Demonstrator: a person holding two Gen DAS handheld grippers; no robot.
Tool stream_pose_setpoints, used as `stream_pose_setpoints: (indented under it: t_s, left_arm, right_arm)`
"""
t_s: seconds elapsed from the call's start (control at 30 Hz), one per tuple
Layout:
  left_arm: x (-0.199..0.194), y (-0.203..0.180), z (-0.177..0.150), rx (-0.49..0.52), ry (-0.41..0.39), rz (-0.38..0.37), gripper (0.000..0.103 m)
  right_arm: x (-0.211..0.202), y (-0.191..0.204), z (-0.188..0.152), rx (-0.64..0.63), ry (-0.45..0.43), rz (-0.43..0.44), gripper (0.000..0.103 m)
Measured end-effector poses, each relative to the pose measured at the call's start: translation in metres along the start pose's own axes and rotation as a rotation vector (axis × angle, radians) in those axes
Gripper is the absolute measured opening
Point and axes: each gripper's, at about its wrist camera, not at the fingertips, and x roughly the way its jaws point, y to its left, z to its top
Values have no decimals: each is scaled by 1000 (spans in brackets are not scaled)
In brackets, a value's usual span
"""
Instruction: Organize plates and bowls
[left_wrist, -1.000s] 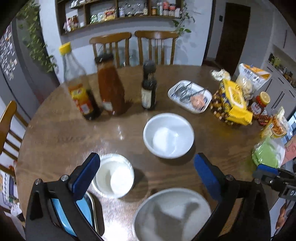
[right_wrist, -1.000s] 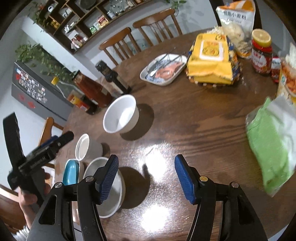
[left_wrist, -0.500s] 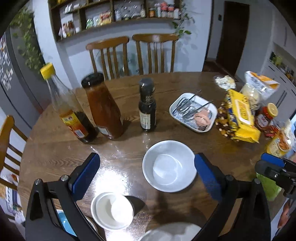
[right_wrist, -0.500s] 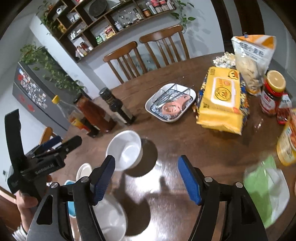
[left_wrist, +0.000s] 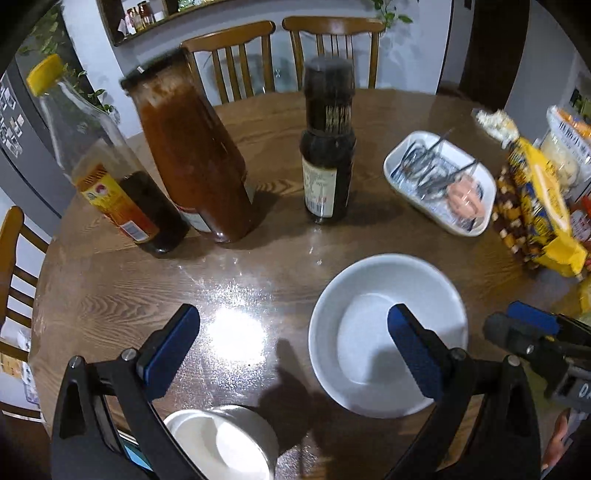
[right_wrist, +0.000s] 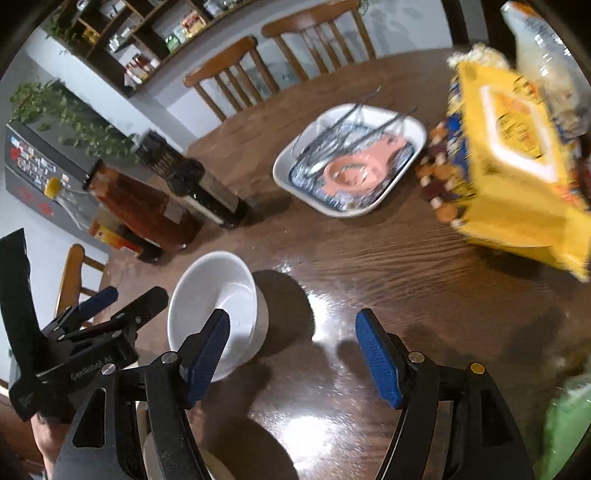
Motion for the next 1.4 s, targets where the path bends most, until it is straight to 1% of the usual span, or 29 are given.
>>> stream_pose_setpoints:
  t_s: [0.03,0.1,0.17,0.2,0.23,0.27,0.3,0.33,0.37,0.4,0.47,0.53,0.57,0.63,0.7,0.73,0.83,0.97,1.07,1.23,1.4]
  left_arm:
    - [5,-2,-2,13,19,10,100]
    - [13,-4,-4,28,42,4,95]
    - [19,-7,-6,44,61,-9,85]
    - [21,-9,-7,54,65,-13,83]
    - [22,-10,-8,62,65,-17,76]
    - [23,-12,-8,72,67,-19,72]
    - [25,-14,-9,78,69,-23,71]
    - [26,-16,-10,88,70,-29,66]
    - [27,-18,-11,94,72,-33,56]
    - [28,-20,-11,97,74,-36,51]
    - [30,-23,-12,102,80,-44,36]
    - [32,-26,-13,106,89,-55,31]
    - [33,-27,-14,112,86,-50,30]
    - [32,-28,-15,118,77,-42,29]
    - [30,-28,-15,113,74,-51,19]
    - [30,-28,-16,110,75,-52,17]
    - [28,-29,-18,118,64,-46,17]
    - [22,-29,-20,111,40,-44,17]
    - [11,-32,-21,120,1,-33,17]
    - [-17,-38,-23,132,-82,-19,17]
    - [-40,-40,-29,131,-142,-22,17]
  right_arm:
    - [8,2,-1,-4,25,12,71]
    - [20,6,-6,-21,61,27,71]
    - [27,7,-9,-25,78,37,71]
    - [30,8,-10,-28,85,39,71]
    - [32,8,-10,-29,87,39,69]
    - [33,8,-10,-29,87,40,66]
    - [33,8,-11,-30,89,41,64]
    - [34,8,-11,-33,93,41,60]
    - [35,8,-12,-35,96,42,58]
    - [36,7,-12,-35,98,42,57]
    - [38,7,-12,-32,104,49,47]
    - [38,7,-13,-31,105,63,41]
    - [39,9,-13,-34,103,65,37]
    - [40,12,-12,-49,98,62,32]
    - [42,15,-13,-62,101,60,29]
    - [44,16,-13,-66,105,54,26]
    - [44,16,-14,-72,98,45,26]
    - [42,14,-15,-57,84,42,22]
    - [37,14,-15,-56,68,46,21]
    - [16,19,-19,-76,16,47,20]
    - [-9,25,-28,-103,-42,39,20]
